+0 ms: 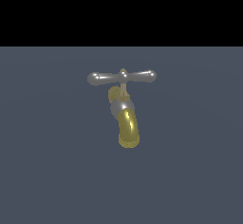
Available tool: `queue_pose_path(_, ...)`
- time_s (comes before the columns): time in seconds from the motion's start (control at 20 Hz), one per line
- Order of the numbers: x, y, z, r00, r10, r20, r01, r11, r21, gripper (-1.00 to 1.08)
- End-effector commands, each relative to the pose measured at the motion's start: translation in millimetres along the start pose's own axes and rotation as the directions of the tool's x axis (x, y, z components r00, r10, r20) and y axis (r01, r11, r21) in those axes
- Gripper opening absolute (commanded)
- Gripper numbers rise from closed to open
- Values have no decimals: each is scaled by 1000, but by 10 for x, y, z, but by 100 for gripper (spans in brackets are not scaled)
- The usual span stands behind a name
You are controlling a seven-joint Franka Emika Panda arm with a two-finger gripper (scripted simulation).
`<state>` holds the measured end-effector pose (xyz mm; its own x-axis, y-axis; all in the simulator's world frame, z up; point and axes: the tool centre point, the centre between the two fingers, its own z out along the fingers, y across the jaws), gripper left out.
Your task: Turn on the faucet by rotating a designated handle.
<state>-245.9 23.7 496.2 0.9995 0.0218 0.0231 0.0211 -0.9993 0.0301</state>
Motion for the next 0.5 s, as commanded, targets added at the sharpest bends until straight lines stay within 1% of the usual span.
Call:
queue_pose_path(0.0, 0, 0, 0, 1000, 0, 0, 0, 1000, 0, -100)
queue_pose_path(0.45, 4, 66, 81, 999, -46, 0, 46, 999, 1, -100)
